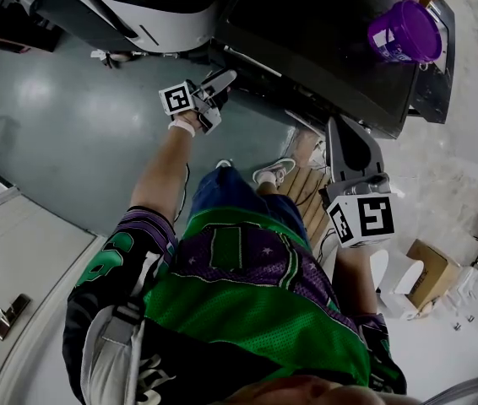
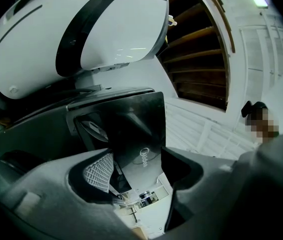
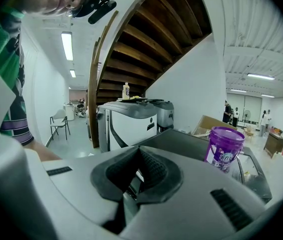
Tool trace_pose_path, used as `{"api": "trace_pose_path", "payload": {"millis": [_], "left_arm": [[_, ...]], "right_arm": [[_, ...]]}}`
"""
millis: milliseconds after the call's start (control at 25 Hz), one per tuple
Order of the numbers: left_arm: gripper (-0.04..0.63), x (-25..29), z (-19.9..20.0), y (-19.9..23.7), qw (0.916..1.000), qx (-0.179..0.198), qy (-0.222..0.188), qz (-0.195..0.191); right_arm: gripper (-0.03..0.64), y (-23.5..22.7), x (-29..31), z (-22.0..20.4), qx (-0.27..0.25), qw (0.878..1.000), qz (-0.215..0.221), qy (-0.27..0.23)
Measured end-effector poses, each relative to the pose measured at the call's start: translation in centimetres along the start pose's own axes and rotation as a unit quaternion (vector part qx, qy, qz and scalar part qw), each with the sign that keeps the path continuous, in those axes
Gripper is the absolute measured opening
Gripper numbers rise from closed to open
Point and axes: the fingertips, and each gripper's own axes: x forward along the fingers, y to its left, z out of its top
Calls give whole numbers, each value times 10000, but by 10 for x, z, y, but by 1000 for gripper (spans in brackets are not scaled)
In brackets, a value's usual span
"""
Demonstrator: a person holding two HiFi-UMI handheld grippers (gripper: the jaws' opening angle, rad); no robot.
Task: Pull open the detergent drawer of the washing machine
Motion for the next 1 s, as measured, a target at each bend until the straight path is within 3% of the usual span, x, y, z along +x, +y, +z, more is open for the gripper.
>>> {"api": "trace_pose_path", "payload": {"millis": [1000], "left_arm": [[291,-5,1,-4,9989,-205,-415,43]], "right_arm": [[2,14,-2,-5,82,9999,82,62]]}}
